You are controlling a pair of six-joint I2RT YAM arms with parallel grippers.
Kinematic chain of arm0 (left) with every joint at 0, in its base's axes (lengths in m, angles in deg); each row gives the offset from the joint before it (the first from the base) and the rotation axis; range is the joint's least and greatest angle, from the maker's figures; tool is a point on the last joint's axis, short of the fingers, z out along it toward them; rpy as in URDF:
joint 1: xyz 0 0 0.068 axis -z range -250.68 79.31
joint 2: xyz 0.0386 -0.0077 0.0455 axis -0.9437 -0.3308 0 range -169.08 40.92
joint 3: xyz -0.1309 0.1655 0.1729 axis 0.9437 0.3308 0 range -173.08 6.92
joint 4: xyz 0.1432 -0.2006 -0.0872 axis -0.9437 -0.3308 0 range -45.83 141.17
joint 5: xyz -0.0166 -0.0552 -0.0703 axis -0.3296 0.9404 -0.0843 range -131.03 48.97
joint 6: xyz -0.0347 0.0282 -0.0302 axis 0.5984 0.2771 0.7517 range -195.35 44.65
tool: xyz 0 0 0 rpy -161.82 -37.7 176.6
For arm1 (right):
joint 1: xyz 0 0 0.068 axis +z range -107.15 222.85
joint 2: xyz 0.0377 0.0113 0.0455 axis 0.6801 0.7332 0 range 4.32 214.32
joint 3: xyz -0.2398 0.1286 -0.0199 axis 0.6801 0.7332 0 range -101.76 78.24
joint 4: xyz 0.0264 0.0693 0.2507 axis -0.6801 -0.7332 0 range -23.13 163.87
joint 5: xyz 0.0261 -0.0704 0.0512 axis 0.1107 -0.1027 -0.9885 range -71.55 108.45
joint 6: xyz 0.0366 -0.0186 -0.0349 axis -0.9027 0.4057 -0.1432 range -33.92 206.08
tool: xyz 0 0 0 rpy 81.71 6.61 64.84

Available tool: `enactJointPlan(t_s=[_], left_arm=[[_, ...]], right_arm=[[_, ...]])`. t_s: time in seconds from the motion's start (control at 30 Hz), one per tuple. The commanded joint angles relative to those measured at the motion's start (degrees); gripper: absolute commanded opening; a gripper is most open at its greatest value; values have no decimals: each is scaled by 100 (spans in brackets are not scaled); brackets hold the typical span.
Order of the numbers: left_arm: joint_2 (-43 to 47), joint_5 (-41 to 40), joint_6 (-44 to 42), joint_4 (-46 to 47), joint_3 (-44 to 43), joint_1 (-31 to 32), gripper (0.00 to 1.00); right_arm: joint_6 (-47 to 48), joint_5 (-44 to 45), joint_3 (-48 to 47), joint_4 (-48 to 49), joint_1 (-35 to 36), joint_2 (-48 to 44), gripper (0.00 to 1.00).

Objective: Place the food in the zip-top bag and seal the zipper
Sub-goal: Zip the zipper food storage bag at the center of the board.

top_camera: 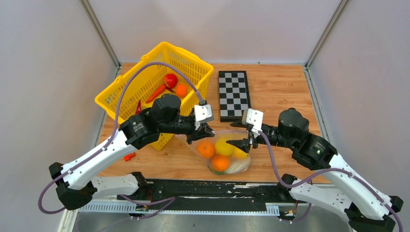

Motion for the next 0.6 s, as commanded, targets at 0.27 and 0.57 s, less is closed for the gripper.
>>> enactJointPlan(t_s=[0.27,0.57], left_arm=[[-97,399,153,235,-406,-10,0],[-131,360,180,224,-407,-10,0]], right_arm=[[496,-316,-816,-511,-3,737,57],[557,-412,-1020,-679,-4,1007,26]])
